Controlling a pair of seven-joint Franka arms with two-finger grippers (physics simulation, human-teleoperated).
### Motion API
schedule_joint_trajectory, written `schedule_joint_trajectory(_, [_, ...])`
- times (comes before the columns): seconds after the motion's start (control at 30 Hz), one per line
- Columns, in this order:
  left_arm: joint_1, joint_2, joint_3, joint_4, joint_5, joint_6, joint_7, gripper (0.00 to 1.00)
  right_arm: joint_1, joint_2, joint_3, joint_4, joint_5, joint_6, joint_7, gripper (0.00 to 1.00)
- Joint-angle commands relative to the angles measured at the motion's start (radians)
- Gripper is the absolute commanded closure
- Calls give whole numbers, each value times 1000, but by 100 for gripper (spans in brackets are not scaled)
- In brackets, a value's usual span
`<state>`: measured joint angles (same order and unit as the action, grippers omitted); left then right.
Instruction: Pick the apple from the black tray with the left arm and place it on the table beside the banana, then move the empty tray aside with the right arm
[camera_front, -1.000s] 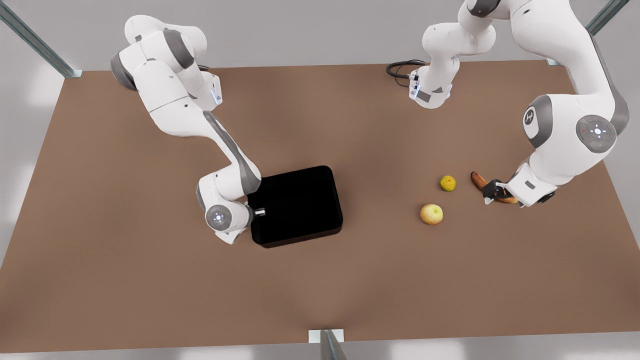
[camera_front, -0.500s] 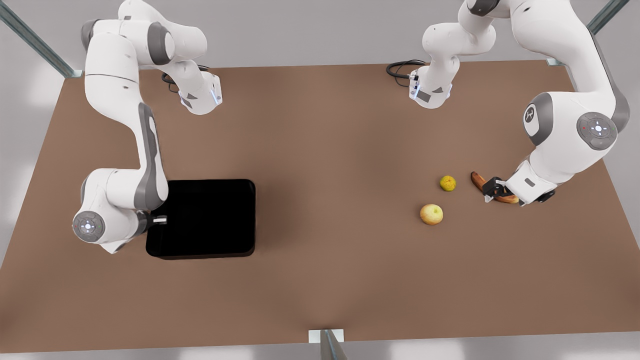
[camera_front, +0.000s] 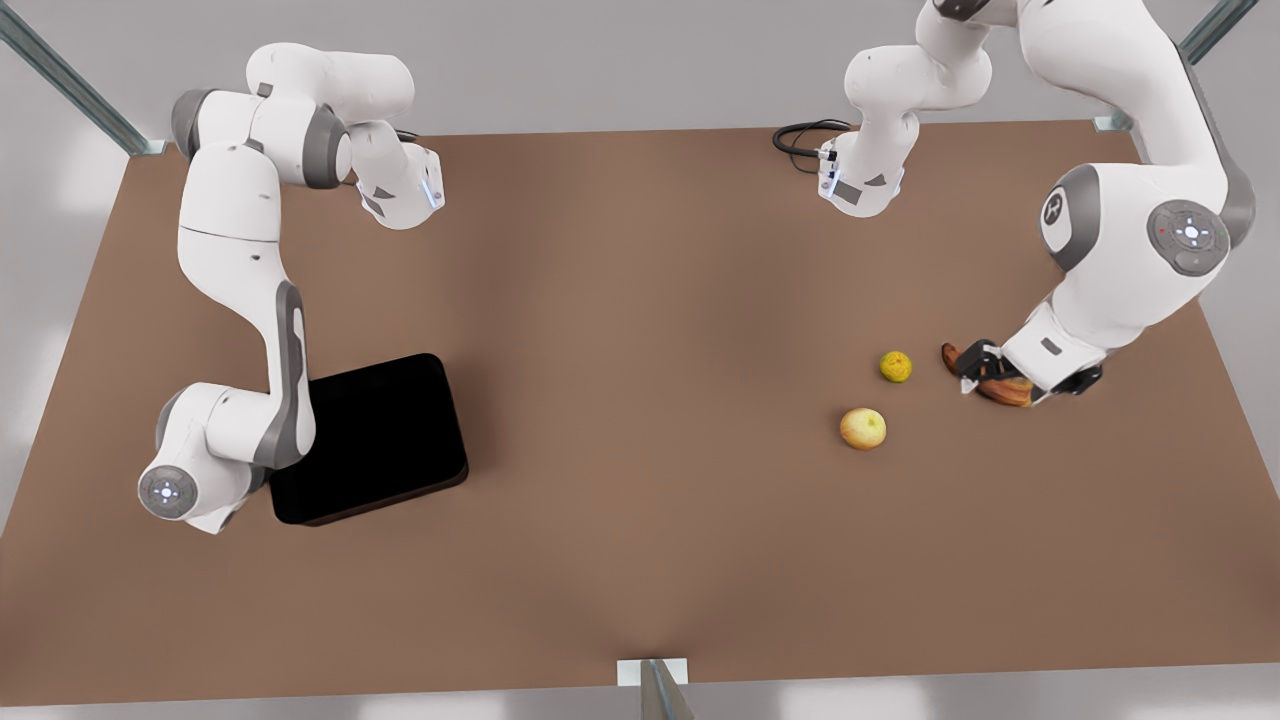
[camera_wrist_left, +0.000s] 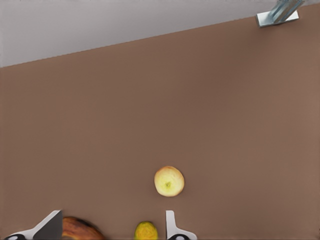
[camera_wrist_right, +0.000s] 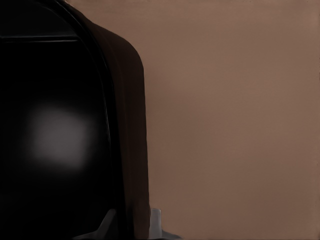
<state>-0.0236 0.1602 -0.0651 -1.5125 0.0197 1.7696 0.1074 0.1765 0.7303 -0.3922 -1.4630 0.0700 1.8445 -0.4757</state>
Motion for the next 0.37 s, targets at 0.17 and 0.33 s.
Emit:
schedule_joint_trajectory(0.17, [-7, 1, -30, 31, 11, -30, -21, 0, 1, -195, 65, 260, 70, -337, -147, 0])
schedule_joint_trajectory(0.33, [-7, 2, -30, 34, 17, -30, -26, 0, -158, -235, 414, 293, -95, -320, 98, 0])
